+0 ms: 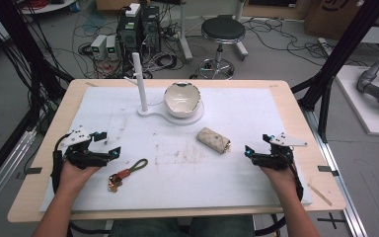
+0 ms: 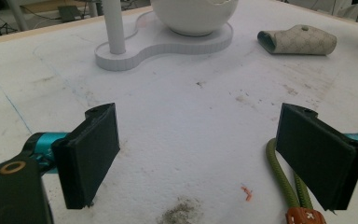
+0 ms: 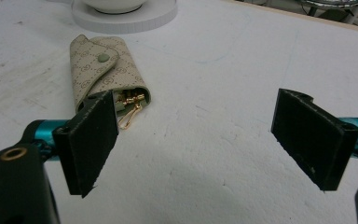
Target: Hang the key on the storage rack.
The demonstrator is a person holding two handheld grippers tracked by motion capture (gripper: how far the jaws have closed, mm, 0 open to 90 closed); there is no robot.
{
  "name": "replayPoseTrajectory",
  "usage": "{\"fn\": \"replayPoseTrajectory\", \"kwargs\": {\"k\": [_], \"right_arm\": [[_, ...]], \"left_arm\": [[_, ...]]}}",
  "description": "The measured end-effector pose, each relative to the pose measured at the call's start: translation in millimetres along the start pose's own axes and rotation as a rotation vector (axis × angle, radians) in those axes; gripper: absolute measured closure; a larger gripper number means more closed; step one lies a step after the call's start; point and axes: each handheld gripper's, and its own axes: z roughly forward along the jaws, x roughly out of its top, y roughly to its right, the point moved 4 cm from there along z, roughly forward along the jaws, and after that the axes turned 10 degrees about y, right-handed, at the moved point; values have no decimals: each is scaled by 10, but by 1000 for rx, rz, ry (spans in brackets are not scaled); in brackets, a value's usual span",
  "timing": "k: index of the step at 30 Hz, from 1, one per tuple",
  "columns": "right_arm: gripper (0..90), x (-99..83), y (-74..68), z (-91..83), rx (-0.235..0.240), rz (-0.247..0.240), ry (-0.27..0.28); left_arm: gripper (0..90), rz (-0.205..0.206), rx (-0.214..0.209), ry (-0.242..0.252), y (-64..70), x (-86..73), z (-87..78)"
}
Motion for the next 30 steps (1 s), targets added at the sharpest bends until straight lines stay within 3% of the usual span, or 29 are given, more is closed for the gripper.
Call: {"fn": "replayPoseTrajectory", "kwargs": {"k": [6, 17, 30], "right_arm": [[148, -1, 1, 8, -12, 4, -9], [148, 10, -3, 7, -26, -9, -14], [148, 26, -24, 77, -12, -19, -16]], "left_arm": [[136, -3, 11, -11, -20, -11, -9], [136, -10, -7, -18, 15, -26, -18], [137, -10, -86, -95, 155, -124, 13]]}}
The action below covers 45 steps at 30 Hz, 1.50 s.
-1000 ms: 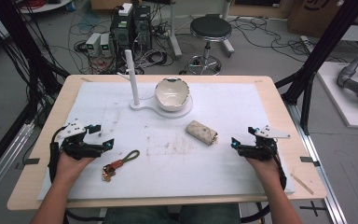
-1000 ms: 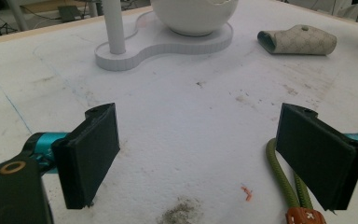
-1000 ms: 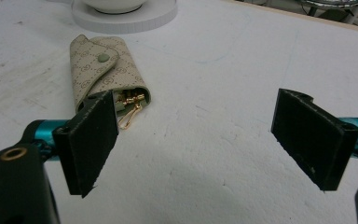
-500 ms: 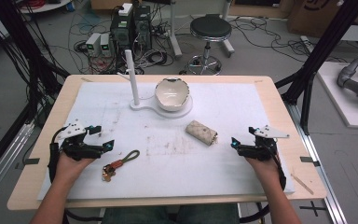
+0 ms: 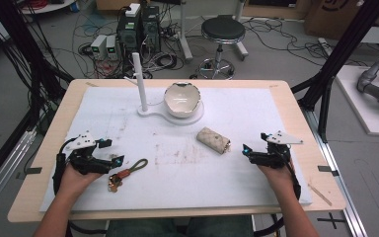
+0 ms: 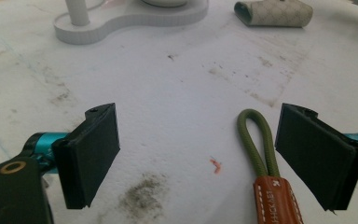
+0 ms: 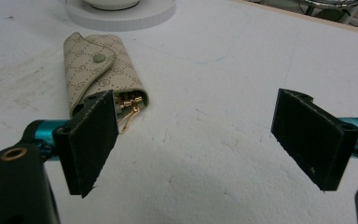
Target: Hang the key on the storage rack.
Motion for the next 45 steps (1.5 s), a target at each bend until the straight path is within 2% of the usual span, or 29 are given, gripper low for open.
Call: {"fn": "replayPoseTrajectory", "kwargs": {"k": [9, 13, 18, 19, 20, 25, 27, 29, 31, 34, 36, 39, 42, 45], "right_arm": [[149, 7, 12, -10, -2, 5, 6], [149, -1, 5, 0, 3, 6, -4], [149, 2, -11, 5, 5, -8, -4], [149, -2, -9, 9, 9, -4, -8], [149, -2, -9, 9, 9, -4, -8], [149, -4, -5, 10, 12, -1, -9], [149, -5, -6, 11, 13, -1, -10], [149, -7, -8, 14, 14, -1, -13], [149, -6, -13, 14, 15, -1, -13], [149, -5, -11, 10, 15, -2, -12], [149, -6, -7, 10, 15, -4, -12], [149, -6, -4, 12, 15, -2, -11], [149, -9, -11, 20, 21, 1, -13], [149, -9, -13, 26, 20, -3, -15]], "left_arm": [[137, 7, -55, -34, 122, -38, -46], [137, 31, -80, -84, 207, -70, -3], [137, 39, -94, -115, 300, -83, 33], [137, 41, -99, -137, 312, -107, 42], [138, 41, -99, -137, 312, -107, 42], [147, 61, -100, -210, 327, -169, 70], [150, 68, -101, -220, 334, -173, 74], [177, 77, -112, -231, 349, -179, 77], [252, 90, -126, -251, 372, -190, 85], [280, 107, -135, -285, 391, -215, 99], [301, 117, -128, -291, 389, -221, 96], [349, 111, -116, -280, 373, -223, 84], [429, 107, -93, -272, 356, -223, 75], [479, 141, -74, -281, 369, -223, 78]]}}
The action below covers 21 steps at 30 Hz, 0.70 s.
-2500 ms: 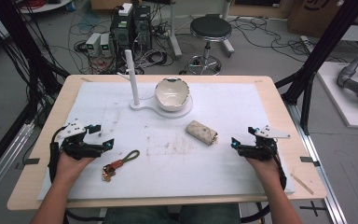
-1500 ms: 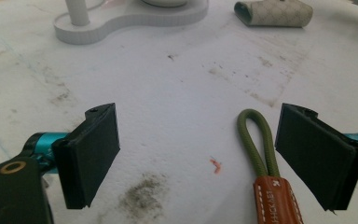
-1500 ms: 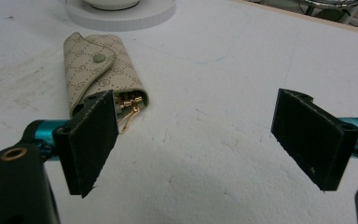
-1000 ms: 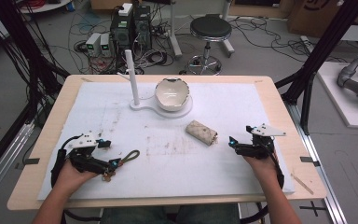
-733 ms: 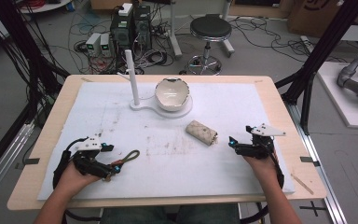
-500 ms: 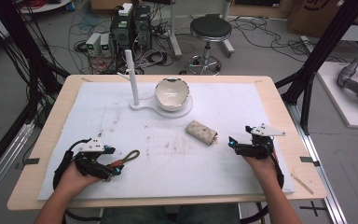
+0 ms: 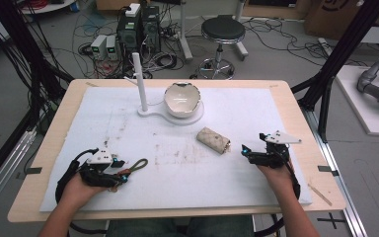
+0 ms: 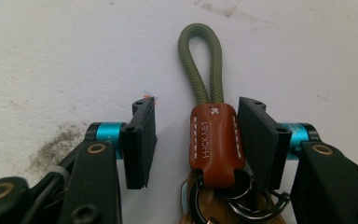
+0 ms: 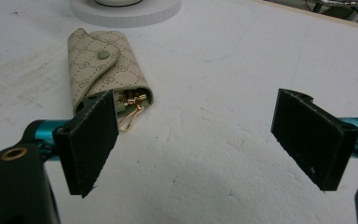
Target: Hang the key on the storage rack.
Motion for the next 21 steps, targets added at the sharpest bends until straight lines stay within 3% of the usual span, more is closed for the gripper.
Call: {"fn": "replayPoseTrajectory", "kwargs": {"k": [7, 13, 21], "right_arm": [[149, 0, -2, -3, -1, -2, -1], [149, -5, -2, 3, 1, 6, -4], [149, -10, 1, 10, 3, 5, -9]], "left_arm": [[548, 13, -9, -7, 33, 9, -7], [659, -49, -3, 14, -17, -7, -23], [685, 1, 23, -16, 21, 34, -14]]}}
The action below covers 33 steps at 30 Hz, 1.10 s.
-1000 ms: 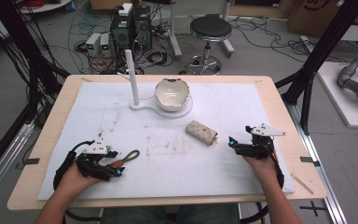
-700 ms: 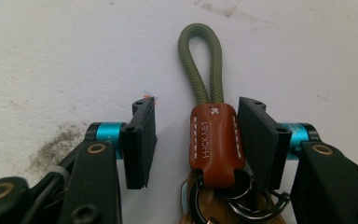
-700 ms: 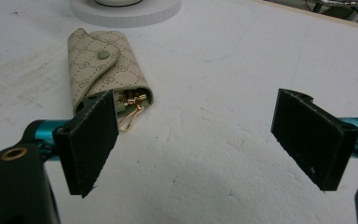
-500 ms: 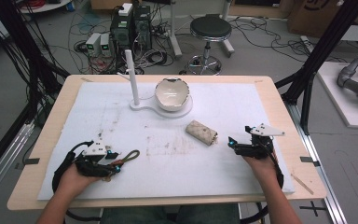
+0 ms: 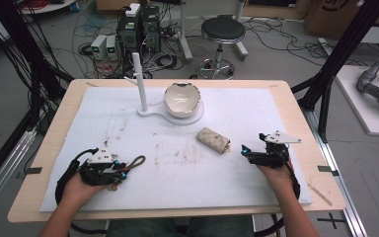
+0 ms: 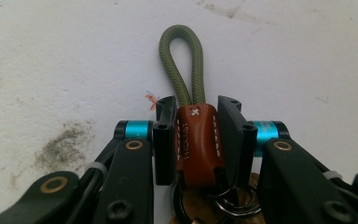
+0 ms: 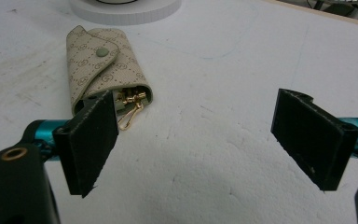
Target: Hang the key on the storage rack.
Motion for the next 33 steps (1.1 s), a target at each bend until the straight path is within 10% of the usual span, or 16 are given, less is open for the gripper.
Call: {"fn": "replayPoseTrajectory", "kwargs": {"k": [19, 33], "right_arm": [[149, 2, -3, -2, -4, -2, 2], [149, 4, 5, -16, -13, 9, 8]], "left_arm": [[691, 18, 45, 243, 68, 491, -158], [691, 22, 117, 375, -133, 1010, -319]]}}
